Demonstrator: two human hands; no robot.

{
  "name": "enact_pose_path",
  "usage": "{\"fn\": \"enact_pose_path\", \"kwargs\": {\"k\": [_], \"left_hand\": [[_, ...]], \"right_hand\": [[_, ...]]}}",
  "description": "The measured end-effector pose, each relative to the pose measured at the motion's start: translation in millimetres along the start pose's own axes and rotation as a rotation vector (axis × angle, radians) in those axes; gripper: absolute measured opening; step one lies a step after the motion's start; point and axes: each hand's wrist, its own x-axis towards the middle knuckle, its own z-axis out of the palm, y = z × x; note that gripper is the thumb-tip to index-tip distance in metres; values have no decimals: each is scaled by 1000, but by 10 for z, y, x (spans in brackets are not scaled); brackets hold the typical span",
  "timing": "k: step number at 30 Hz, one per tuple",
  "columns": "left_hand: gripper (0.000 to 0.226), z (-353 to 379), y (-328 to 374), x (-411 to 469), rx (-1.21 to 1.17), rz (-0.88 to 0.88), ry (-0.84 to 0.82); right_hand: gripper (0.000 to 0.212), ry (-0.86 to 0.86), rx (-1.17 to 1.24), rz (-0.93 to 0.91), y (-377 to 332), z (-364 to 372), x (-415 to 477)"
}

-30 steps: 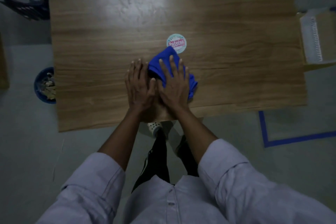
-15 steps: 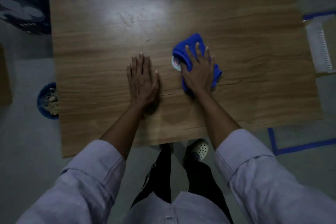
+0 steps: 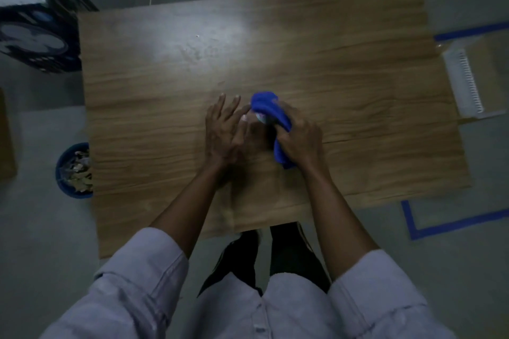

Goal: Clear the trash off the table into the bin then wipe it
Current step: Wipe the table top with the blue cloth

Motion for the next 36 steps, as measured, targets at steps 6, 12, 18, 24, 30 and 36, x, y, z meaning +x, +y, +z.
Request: {"fn": "enact_pose_path", "kwargs": {"k": [6,12,18,24,30,36], "left_hand": [[54,76,-107,161,166,-171,91],[56,119,-335,439,249,-215,133],[57,80,-416,578,236,-238,178],[50,-60,-415,744,208,-246,217],[48,11,-518,989,252,-212,193],[49,146,-597,1065,243,-273,177]], "right_hand": [[57,106,-206,-25,452,284,580],[70,128,-170,-103,113,858,893],[60,-41,-53,-100,-605,1104,749],[62,218,-179,1,-264,383,771],[70,-104,-479,-5,390,497,1186],[70,-79,-475,-88,-73,987,1603]]}}
